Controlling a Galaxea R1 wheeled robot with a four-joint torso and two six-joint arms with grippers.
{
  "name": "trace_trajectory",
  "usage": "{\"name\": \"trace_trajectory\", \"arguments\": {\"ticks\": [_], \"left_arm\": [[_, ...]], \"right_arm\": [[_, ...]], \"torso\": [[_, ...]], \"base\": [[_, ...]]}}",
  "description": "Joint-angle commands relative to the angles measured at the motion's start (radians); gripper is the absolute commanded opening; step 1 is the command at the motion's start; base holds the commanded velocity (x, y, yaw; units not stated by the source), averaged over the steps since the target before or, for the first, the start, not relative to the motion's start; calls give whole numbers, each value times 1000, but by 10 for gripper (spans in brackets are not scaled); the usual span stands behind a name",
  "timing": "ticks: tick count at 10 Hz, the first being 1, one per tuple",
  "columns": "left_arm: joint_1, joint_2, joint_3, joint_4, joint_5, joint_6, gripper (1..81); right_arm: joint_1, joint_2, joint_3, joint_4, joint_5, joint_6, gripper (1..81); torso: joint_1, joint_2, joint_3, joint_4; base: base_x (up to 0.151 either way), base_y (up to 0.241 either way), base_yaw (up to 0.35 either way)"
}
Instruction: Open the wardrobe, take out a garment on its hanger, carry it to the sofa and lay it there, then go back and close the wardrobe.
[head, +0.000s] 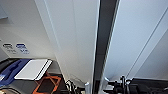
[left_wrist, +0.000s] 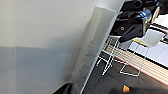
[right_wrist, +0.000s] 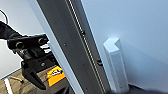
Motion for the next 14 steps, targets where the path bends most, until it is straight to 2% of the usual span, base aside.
{"name": "trace_trajectory", "arguments": {"ticks": [1,2,5,8,10,14], "left_arm": [[-1,30,233,-15,-8,-13,811],[5,33,239,-15,-21,-13,811],[7,51,259,-14,-25,-13,811],[10,76,257,-5,-14,-13,811],[18,85,256,1,-13,-12,811],[54,55,274,17,-14,-13,811]], "right_arm": [[-41,92,211,41,-80,36,811],[-50,102,216,26,-55,36,811],[-60,155,231,7,-73,36,811],[-52,203,236,6,-165,36,811],[-56,198,257,-5,-202,37,811],[-95,163,280,-40,-207,37,811]], "torso": [[0,0,0,0],[0,0,0,0],[0,0,0,0],[0,0,0,0],[0,0,1,0],[1,0,2,0]], "base": [[0,0,0],[0,0,0],[0,0,0],[0,0,0],[0,0,0],[0,0,0]]}}
